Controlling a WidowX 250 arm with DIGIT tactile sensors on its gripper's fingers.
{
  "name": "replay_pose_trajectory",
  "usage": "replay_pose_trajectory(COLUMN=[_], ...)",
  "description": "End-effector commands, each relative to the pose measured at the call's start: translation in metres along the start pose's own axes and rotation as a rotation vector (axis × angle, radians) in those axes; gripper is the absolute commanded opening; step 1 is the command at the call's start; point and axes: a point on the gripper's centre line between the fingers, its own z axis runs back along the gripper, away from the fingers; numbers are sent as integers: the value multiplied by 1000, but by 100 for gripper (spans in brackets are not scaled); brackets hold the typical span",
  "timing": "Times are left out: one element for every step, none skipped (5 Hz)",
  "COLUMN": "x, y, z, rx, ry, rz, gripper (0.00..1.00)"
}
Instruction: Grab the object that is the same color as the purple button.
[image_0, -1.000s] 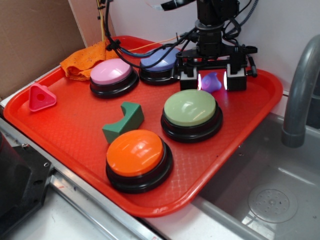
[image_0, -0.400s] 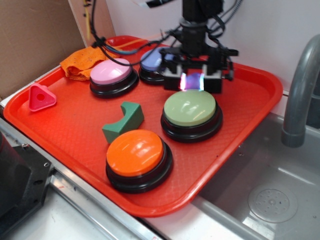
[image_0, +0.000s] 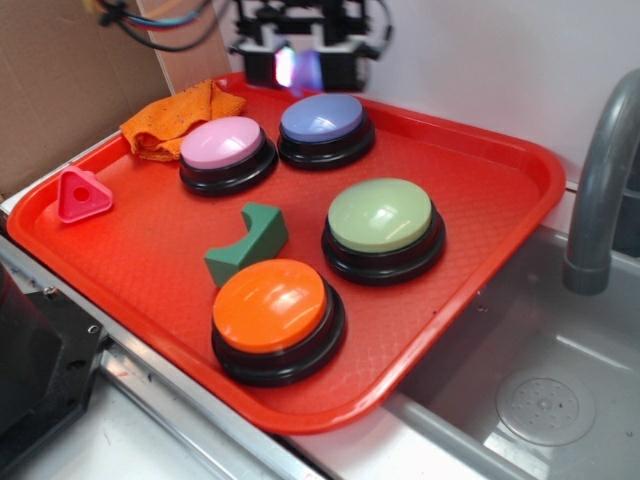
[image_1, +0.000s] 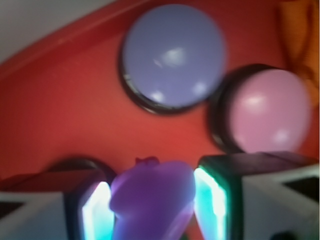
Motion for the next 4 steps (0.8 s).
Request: replay_pose_trajectory(x=[-31, -47, -48, -44], y=[48, 60, 66, 74], z=[26, 35, 37, 36], rx=[-120, -105, -119, -140], ry=[-27, -52, -35, 14], rz=[-164, -208, -202, -118], gripper=[0, 0, 0, 0])
